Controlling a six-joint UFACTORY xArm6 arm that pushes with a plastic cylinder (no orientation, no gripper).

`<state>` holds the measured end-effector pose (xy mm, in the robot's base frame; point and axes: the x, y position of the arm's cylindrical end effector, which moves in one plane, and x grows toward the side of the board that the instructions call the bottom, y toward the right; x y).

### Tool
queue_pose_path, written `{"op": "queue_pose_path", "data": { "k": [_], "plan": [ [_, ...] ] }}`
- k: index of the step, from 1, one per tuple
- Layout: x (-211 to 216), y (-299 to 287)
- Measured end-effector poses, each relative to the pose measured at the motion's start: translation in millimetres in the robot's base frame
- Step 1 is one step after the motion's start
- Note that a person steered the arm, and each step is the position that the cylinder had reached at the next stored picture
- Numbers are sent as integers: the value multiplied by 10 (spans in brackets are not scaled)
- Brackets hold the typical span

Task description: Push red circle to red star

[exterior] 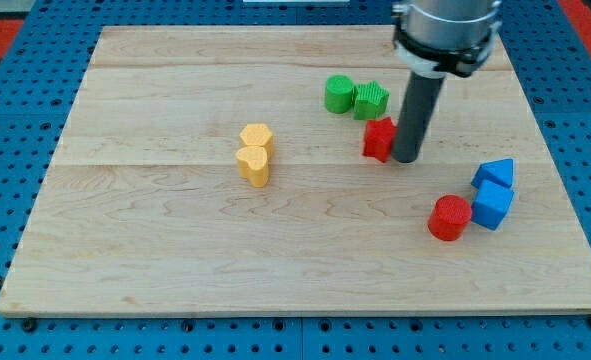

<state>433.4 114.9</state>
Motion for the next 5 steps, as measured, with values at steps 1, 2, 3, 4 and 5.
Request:
{"op": "queue_pose_path", "data": {
  "k": [1, 2, 3, 4, 5],
  "plan": [
    [262, 146],
    [892, -166],
    [1667, -42],
    [1651, 624],
    [1560, 451]
  ]
}}
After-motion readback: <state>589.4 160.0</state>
